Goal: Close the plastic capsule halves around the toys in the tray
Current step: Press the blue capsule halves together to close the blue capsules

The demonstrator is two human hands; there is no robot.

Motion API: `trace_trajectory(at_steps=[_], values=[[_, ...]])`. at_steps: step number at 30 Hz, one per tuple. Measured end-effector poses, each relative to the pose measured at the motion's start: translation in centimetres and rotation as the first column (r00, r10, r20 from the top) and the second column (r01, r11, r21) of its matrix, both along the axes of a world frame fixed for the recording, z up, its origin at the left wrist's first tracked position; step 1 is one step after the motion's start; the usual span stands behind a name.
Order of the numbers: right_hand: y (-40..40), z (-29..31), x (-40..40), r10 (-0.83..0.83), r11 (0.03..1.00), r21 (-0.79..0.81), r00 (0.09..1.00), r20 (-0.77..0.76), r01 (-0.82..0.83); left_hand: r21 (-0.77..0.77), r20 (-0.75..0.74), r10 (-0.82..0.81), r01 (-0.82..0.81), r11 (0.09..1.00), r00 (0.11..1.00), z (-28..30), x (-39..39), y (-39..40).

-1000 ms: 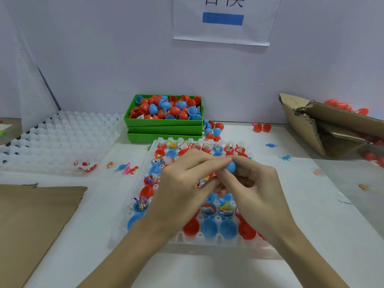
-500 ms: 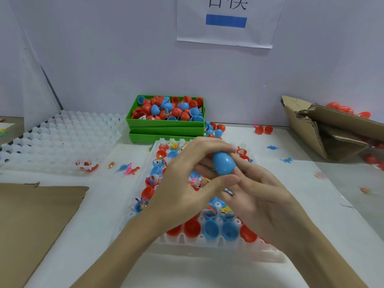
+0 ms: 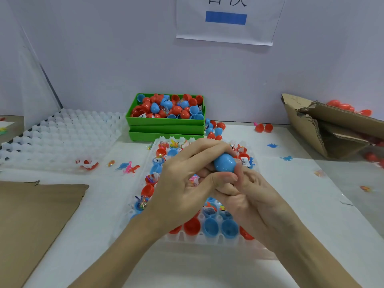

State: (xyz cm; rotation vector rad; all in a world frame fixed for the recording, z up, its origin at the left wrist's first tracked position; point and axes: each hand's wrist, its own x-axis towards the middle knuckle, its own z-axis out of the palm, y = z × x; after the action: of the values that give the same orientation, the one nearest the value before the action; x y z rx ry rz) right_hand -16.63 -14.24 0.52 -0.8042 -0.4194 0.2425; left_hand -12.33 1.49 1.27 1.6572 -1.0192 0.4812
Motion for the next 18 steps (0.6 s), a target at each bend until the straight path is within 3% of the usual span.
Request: trace_trajectory(at_steps=[3, 5, 6, 8, 10, 11, 14, 18], values=[[0.0, 0.3, 0.0, -0.076, 0.993, -0.087, 0.996, 0.044, 0.08, 0.025, -0.12, -0.033, 0.036, 0.999, 0.992, 0.0, 0.5, 0.3], [0.2, 0.5, -0.1, -0.28, 0.918, -0.256, 0.952, 0.123, 0.303, 0.054, -0.21, -0.057, 0.07, 0.996, 0.976, 0.0, 0.8, 0.6], [0.2, 0.4, -0.1, -0.41, 0.811, -0.359, 0.887, 0.214, 0.462, 0.053, -0.255, -0.065, 0.081, 0.995, 0.965, 0.1, 0.8, 0.6], [0.2, 0.1, -0.2, -0.553, 0.457, -0.499, 0.674, 0.49, 0.737, 0.021, -0.357, -0.044, 0.055, 0.998, 0.933, 0.2, 0.8, 0.5], [0.2, -0.5, -0.1, -0.487, 0.143, -0.504, 0.504, 0.713, 0.852, -0.015, -0.464, -0.032, 0.028, 0.999, 0.885, 0.3, 0.6, 0.3], [0.1, -0.7, 0.0, -0.434, 0.05, -0.482, 0.454, 0.778, 0.875, -0.029, -0.526, -0.046, 0.036, 0.999, 0.849, 0.2, 0.6, 0.1], [-0.1, -0.9, 0.1, -0.326, -0.081, -0.435, 0.388, 0.862, 0.897, -0.058, -0.633, -0.081, 0.057, 0.997, 0.77, -0.1, 1.1, 0.2], [-0.1, -1.1, 0.1, -0.325, -0.099, -0.45, 0.399, 0.858, 0.888, -0.133, -0.673, -0.128, 0.05, 0.99, 0.728, -0.7, 1.4, 0.2]])
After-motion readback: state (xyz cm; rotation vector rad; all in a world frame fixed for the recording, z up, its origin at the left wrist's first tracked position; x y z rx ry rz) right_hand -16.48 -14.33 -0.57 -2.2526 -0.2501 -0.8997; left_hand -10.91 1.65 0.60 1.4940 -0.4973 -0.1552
